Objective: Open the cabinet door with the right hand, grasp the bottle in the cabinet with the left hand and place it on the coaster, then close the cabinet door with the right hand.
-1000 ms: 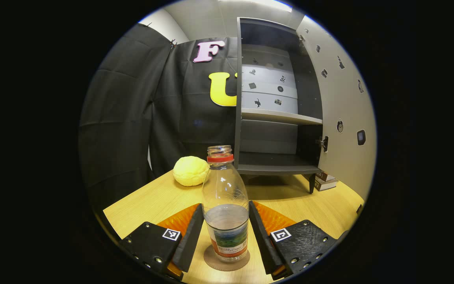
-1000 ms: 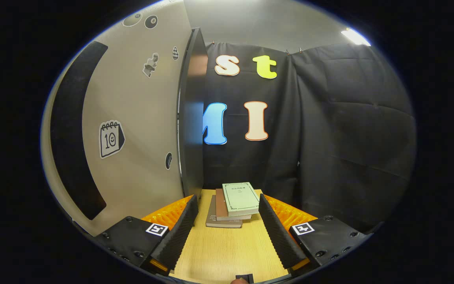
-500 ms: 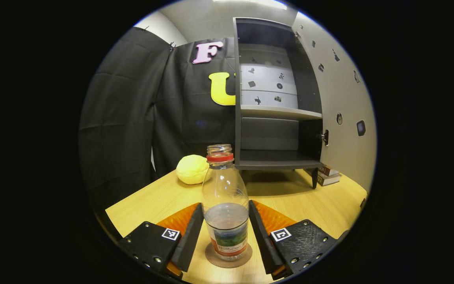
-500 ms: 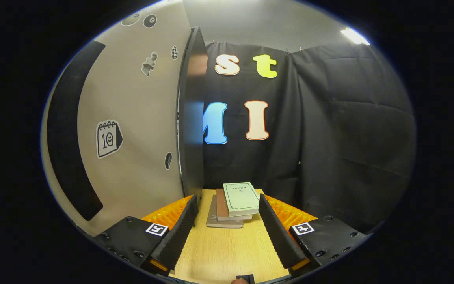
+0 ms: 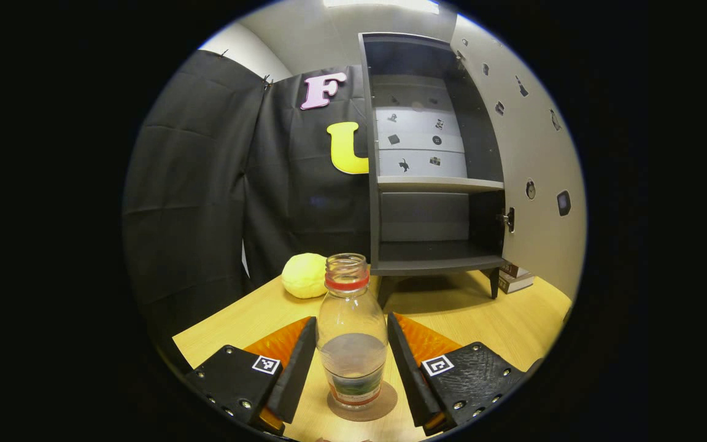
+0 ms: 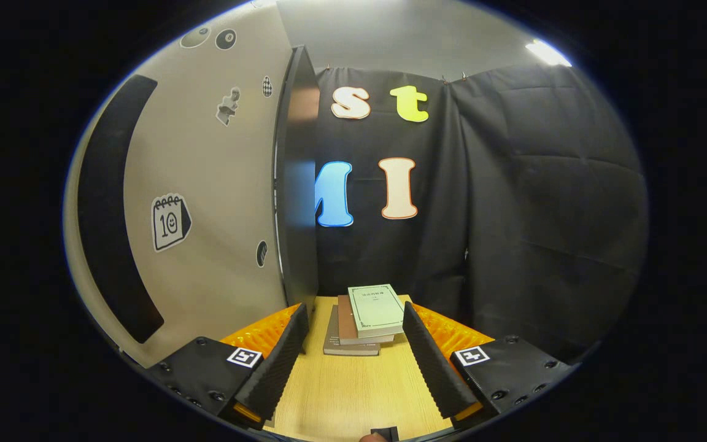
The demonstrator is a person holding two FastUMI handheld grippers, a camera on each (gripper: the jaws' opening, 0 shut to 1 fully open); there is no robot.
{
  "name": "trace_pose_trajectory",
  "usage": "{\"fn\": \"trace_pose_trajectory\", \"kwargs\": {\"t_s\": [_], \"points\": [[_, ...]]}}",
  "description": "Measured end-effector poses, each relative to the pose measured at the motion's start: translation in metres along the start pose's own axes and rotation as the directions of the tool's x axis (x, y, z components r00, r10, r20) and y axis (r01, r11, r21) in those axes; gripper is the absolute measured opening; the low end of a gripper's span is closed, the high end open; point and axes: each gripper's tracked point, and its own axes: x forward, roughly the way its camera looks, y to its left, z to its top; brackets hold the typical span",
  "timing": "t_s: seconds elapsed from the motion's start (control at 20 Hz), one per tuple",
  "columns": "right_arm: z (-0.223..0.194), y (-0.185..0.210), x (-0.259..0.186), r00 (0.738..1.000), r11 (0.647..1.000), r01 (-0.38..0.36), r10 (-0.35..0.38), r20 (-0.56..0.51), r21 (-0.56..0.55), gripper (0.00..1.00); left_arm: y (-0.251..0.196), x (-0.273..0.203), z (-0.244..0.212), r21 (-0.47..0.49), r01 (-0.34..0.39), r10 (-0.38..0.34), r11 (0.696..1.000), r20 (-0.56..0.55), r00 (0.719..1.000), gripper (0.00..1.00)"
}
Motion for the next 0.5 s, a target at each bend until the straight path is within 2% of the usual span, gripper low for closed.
{"fn": "trace_pose_trajectory", "kwargs": {"t_s": [0.05, 0.35, 0.5], "points": [[0.001, 0.001, -0.001, 1.0, 1.0, -0.001, 0.001, 0.002, -0.005, 0.98, 0.001, -0.001, 0.005, -0.001, -0.005, 0.005, 1.0, 0.008, 1.0, 0.68], [0.007, 0.009, -0.007, 0.999, 1.0, -0.018, 0.018, 0.026, 0.003, 0.98, 0.005, -0.009, 0.052, 0.024, 0.005, -0.006, 1.0, 0.057, 0.998, 0.66], [0.011, 0.01, -0.013, 0.999, 0.999, -0.024, 0.023, 0.045, 0.023, 0.98, 0.005, -0.015, 0.082, 0.005, 0.016, -0.016, 1.0, 0.09, 0.996, 0.66]]}}
